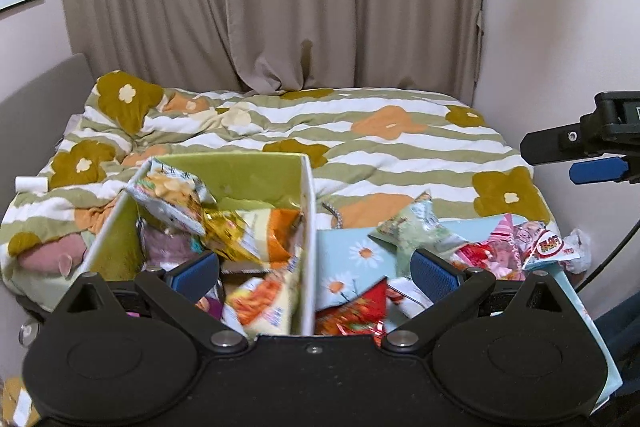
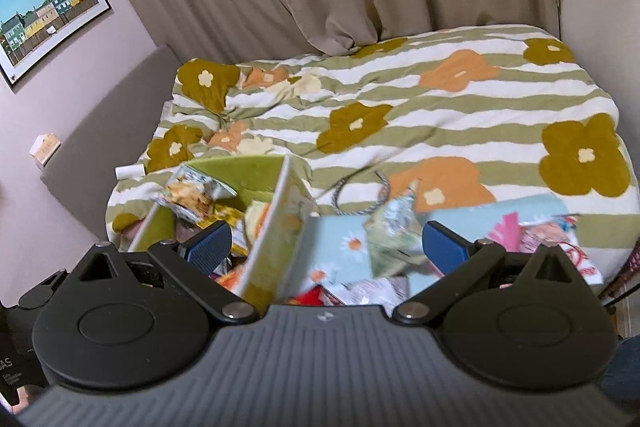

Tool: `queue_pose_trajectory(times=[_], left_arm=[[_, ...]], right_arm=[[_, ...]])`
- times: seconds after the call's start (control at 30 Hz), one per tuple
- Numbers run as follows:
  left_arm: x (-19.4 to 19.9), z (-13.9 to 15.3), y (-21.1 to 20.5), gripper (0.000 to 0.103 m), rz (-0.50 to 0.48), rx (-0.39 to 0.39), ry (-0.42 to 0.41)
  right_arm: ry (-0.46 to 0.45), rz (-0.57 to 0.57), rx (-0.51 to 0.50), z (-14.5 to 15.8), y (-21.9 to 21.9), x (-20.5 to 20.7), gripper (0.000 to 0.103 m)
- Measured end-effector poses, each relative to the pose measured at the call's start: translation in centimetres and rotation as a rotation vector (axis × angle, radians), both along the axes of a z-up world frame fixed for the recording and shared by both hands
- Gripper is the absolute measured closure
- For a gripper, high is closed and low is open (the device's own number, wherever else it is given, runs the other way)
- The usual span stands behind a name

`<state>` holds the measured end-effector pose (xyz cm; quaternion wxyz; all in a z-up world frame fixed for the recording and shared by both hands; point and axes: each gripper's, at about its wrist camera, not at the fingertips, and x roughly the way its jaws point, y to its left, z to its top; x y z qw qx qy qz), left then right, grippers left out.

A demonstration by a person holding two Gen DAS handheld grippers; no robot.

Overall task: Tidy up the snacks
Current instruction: 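Move both tools back over the remaining snack bags, then grasp the red chip bag with the left tool while the right tool grasps another white printed bag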

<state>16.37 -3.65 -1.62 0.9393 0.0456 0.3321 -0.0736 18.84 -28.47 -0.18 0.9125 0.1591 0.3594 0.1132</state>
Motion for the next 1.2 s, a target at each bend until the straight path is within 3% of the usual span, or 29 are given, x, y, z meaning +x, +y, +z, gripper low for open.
queue_pose_trajectory(times=[0.23, 0.43, 0.73, 0.9, 1.2], left_arm=[[-1.2, -3.5, -4.5, 0.000, 0.062, 0.024, 0.015], [-0.3, -7.3, -7.4, 0.001, 0.100, 0.109, 0.023], [2.4, -12.8, -9.1, 0.007, 0.145, 0.170, 0.094], [3.9, -15.4, -9.2, 0.010, 0.187, 0.188, 0.166], [4.4, -17.4, -10.5, 0.010, 0.157, 0.317, 0.175]], right_arm=[[0.030, 0.079, 0.019, -3.2, -2.9, 0.2, 0.000], [0.078, 0.136, 0.054, -7.2, -3.5, 1.5, 0.000], [0.184, 0.188, 0.075, -13.6, -2.5, 4.4, 0.000], [0.220, 0.216, 0.076, -15.5, -1.6, 5.7, 0.000], [0.275, 0.238, 0.057, -17.9, -0.2, 7.1, 0.000]])
